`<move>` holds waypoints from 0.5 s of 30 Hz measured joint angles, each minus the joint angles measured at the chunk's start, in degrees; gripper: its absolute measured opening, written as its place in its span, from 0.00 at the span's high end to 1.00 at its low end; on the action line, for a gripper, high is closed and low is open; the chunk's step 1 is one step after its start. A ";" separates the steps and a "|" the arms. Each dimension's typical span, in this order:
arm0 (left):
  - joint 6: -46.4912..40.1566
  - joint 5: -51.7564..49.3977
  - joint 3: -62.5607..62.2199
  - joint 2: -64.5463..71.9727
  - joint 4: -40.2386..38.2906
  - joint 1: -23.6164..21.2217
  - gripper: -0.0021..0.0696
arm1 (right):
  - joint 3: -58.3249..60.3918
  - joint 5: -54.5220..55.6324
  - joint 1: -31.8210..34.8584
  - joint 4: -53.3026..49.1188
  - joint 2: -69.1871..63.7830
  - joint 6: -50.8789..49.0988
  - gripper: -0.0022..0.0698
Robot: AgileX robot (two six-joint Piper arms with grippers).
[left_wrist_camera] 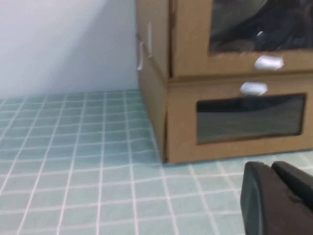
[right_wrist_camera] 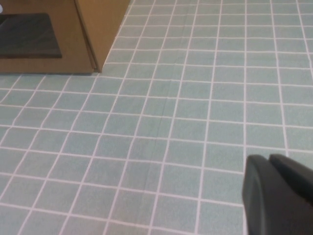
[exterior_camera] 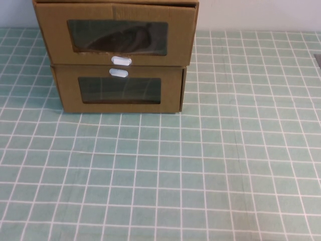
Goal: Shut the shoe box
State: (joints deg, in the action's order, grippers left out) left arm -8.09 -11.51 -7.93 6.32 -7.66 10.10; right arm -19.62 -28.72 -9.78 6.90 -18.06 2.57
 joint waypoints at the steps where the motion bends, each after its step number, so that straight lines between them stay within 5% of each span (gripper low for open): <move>1: 1.48 1.00 2.14 -1.64 1.50 0.00 0.98 | 0.00 0.00 0.00 0.00 0.00 0.00 0.99; 15: 10.88 -9.32 9.41 -6.79 10.80 0.00 0.98 | 0.00 0.00 0.00 0.21 0.00 0.00 0.99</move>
State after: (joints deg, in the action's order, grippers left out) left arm 2.79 -20.84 1.48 -0.47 3.14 10.10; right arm -19.62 -28.72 -9.78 7.11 -18.06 2.57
